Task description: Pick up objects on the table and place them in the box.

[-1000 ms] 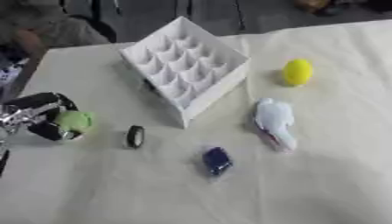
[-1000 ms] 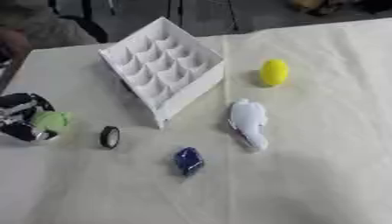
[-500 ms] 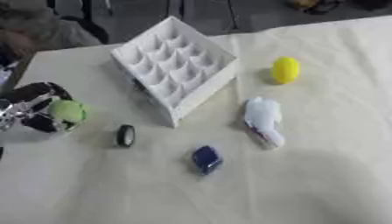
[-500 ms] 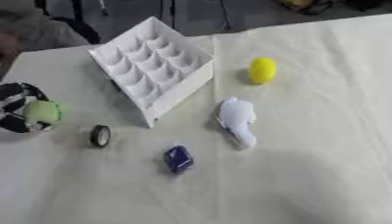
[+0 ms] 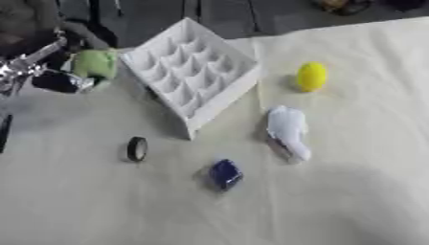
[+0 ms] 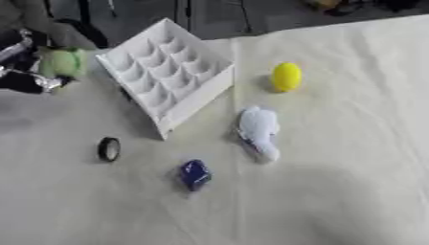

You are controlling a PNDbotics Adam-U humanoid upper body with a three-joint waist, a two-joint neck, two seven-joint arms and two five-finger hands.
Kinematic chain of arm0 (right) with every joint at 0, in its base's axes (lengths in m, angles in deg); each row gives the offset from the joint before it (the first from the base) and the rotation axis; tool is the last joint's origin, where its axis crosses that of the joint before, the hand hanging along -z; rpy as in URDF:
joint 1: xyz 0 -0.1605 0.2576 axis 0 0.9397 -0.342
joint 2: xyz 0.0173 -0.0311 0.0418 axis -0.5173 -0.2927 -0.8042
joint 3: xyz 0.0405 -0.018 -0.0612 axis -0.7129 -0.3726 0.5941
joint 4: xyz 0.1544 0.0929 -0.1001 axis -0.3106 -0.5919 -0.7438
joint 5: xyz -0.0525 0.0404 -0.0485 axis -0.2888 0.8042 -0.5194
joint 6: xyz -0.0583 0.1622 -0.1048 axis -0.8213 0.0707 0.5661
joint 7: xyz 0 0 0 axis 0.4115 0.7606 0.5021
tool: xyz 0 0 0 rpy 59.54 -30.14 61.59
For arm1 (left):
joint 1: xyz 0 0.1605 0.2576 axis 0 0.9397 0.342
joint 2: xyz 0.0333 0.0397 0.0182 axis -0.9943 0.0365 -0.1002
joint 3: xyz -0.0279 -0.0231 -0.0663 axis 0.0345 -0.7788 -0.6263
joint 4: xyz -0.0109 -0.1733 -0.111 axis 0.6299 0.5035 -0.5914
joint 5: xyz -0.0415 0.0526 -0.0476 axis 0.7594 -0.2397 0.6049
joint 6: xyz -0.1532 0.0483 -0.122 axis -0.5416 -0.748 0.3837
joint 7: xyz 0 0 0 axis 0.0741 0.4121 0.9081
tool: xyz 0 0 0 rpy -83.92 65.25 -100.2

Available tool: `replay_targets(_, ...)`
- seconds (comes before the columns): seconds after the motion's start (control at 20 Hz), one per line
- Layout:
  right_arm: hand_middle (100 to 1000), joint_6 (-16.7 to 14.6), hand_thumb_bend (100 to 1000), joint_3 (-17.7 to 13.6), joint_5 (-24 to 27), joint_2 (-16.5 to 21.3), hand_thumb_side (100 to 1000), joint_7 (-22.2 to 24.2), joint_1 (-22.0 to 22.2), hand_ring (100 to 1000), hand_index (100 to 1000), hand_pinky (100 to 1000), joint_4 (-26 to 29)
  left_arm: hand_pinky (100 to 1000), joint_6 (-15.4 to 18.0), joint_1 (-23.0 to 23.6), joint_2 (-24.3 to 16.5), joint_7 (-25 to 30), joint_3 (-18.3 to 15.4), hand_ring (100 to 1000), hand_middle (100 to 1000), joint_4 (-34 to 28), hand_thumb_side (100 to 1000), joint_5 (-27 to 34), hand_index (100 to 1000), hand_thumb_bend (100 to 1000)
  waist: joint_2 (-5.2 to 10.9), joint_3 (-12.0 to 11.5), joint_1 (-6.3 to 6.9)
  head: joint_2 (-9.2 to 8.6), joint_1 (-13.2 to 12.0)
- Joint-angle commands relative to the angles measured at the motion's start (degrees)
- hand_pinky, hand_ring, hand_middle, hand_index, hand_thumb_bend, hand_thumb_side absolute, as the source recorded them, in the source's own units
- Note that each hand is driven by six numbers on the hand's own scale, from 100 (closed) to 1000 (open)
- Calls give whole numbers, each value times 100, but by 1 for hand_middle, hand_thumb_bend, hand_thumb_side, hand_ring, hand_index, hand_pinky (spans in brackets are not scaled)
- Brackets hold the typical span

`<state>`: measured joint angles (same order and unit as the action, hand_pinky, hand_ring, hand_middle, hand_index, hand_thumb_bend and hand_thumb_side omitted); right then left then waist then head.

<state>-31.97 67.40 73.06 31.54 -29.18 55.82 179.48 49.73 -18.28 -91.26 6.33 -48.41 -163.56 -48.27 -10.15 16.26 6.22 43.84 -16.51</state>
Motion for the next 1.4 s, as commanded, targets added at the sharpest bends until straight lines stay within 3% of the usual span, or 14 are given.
replay_targets(0.05,654,-8,177,17,30,107,794,45,-32,581,770,537,139,286,-101,-399,-215,-468,152,141,176,4,320,233,288,100,188,25,60,28,-56)
replay_targets(0.4,654,-3,175,68,45,111,796,111,-25,579,770,535,139,322,-264,-1005,-46,-1840,804,166,207,797,338,264,320,100,196,104,72,28,-125)
replay_targets(0.6,654,-5,173,88,52,112,797,138,-28,578,770,534,139,358,-192,-1122,11,-2152,956,192,231,1077,315,148,342,100,195,143,73,28,-133)
replay_targets(0.75,654,-10,172,146,71,114,798,195,-46,577,770,534,139,374,-259,-1433,311,-2380,1053,198,235,1426,322,34,346,100,187,238,81,28,-146)
replay_targets(0.8,654,-11,171,149,75,115,797,204,-47,577,770,534,139,388,-229,-1520,387,-2462,1082,210,248,1555,175,-3,359,100,185,251,81,28,-143)
replay_targets(0.85,654,-13,171,153,76,115,798,212,-46,577,770,534,139,388,-177,-1592,462,-2546,1102,210,248,1680,318,-24,359,100,181,263,80,28,-141)
replay_targets(1.05,654,-13,173,174,81,101,799,239,-53,576,770,533,139,406,52,-1757,758,-2899,1176,226,262,2038,306,-71,370,100,160,317,71,28,-119)
replay_targets(1.25,654,-19,170,184,82,98,798,261,-58,575,770,532,139,489,248,-1817,867,-3219,1299,306,338,2192,318,-302,456,100,149,368,68,27,-113)
replay_targets(1.3,654,-19,169,182,81,97,799,261,-57,575,770,532,139,521,289,-1820,879,-3289,1316,337,369,2203,385,-375,491,138,147,374,66,25,-112)
replay_targets(1.35,654,-18,169,181,77,94,799,262,-57,575,770,532,139,618,342,-1815,890,-3364,1333,455,478,2187,540,-453,620,425,145,376,65,22,-113)
replay_targets(1.4,654,-17,170,180,72,92,800,263,-58,575,770,532,139,837,384,-1804,897,-3438,1344,747,766,2181,688,-529,838,793,144,377,64,20,-113)
